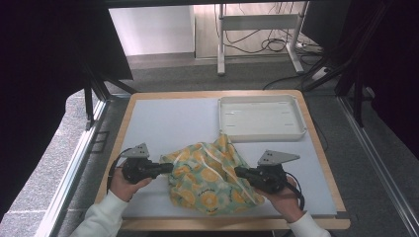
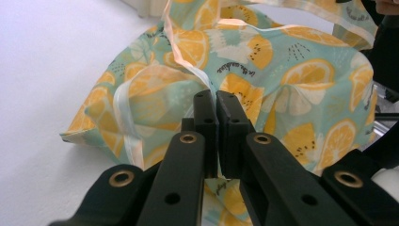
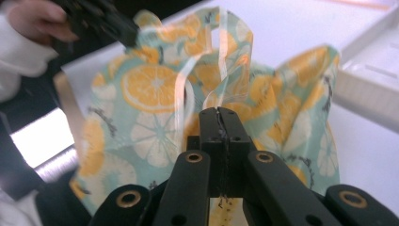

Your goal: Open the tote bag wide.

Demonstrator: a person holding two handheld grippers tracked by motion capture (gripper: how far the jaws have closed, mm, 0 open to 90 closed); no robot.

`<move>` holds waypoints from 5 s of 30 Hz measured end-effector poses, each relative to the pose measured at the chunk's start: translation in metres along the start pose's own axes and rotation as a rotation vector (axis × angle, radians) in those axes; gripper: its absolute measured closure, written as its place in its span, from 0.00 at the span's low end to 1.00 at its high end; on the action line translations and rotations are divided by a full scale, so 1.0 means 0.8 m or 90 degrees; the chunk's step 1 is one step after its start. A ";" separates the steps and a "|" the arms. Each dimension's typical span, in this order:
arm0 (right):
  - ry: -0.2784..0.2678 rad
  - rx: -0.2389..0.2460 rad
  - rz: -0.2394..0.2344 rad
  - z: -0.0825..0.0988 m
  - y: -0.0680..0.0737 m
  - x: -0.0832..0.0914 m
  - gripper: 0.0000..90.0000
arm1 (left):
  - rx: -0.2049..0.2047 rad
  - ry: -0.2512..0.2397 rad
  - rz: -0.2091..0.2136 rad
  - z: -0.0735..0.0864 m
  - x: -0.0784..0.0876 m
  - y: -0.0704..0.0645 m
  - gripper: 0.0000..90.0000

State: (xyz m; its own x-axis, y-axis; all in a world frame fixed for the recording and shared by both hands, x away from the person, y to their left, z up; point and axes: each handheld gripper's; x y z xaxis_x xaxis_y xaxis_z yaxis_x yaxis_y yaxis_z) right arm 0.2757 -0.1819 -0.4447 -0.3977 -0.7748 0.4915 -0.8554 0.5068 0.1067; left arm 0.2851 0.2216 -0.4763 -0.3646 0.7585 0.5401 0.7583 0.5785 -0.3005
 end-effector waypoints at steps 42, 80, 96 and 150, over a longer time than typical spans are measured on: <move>0.144 0.059 -0.137 0.066 0.059 -0.044 0.99 | 0.010 0.080 0.008 0.058 -0.001 -0.019 0.89; 0.137 0.047 -0.106 0.068 0.049 -0.041 0.80 | -0.086 0.067 0.061 0.008 -0.020 -0.049 0.99; 0.055 0.027 -0.009 0.046 0.036 -0.015 0.56 | -0.081 0.092 0.091 0.025 -0.023 -0.054 0.99; -0.008 -0.067 0.097 -0.064 -0.062 -0.086 0.98 | -0.080 0.169 0.118 0.056 -0.038 -0.060 0.99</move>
State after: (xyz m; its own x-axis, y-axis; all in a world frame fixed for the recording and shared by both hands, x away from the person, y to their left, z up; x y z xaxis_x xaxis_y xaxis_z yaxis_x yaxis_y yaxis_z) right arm 0.3621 -0.1344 -0.4398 -0.5243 -0.6908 0.4979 -0.7458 0.6547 0.1229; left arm 0.2359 0.1842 -0.5138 -0.0738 0.7325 0.6767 0.8653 0.3844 -0.3217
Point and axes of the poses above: each handheld gripper's, and its own axes: x roughly backward along the jaws, z roughly out of its underside, y roughly to its left, and after that the axes turned 4 degrees about x, right-handed
